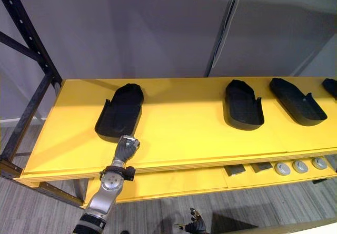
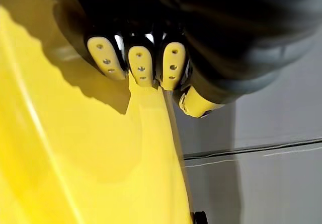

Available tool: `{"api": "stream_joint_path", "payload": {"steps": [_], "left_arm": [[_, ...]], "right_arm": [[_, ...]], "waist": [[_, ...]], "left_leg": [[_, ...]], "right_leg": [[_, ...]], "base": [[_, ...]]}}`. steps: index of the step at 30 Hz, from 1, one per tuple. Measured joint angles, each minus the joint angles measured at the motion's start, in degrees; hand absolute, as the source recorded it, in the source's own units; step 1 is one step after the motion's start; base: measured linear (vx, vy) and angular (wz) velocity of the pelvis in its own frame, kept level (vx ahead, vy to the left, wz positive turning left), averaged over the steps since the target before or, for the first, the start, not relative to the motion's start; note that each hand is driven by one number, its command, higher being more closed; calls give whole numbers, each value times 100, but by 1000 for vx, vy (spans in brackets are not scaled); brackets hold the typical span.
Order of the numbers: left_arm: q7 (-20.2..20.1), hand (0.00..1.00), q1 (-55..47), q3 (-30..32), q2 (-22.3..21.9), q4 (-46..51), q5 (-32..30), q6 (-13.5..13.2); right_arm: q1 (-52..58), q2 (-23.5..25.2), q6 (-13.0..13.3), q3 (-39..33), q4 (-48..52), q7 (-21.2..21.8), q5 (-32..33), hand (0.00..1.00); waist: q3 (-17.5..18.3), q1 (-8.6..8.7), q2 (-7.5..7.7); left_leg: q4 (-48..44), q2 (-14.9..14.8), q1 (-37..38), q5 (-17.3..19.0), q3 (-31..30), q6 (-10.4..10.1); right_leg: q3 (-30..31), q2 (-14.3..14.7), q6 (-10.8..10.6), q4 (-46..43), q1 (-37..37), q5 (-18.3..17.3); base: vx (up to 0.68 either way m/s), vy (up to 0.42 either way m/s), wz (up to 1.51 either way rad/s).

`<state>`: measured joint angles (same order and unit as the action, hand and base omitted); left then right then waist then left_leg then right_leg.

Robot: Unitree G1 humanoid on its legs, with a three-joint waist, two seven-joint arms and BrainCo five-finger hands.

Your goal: Walk over and take plastic housings, then place them on the shelf

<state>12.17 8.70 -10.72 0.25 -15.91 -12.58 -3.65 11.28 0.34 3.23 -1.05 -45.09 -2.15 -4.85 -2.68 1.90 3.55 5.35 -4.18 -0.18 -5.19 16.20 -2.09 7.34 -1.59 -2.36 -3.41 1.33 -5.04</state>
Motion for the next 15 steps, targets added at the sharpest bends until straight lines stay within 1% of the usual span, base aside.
{"api": "stream_joint_path", "payload": {"steps": [4,11,15], "left_arm": [[14,100,294,28,40,-255,1,28],[14,100,713,33,77,-529,2,30],[20,100,879,158,107,-666,0,10]], "right_arm": [[-31,-3,0,-7,-58,3,-2,0],[-115,7,0,-11,-155,12,-9,0],[-243,5,0,-11,-297,47,-20,0]], "waist": [[-8,63,16],[-51,91,95],[-59,211,105]], "left_leg": [[0,16,-28,2,51,2],[-1,43,-68,23,104,15],[-2,34,-71,29,104,7]], "right_leg": [[54,1,-5,5,-101,6],[135,-15,-25,26,-144,24],[139,-5,-17,78,-126,35]], "base": [[-58,20,-7],[-5,11,-4],[0,0,0]]}}
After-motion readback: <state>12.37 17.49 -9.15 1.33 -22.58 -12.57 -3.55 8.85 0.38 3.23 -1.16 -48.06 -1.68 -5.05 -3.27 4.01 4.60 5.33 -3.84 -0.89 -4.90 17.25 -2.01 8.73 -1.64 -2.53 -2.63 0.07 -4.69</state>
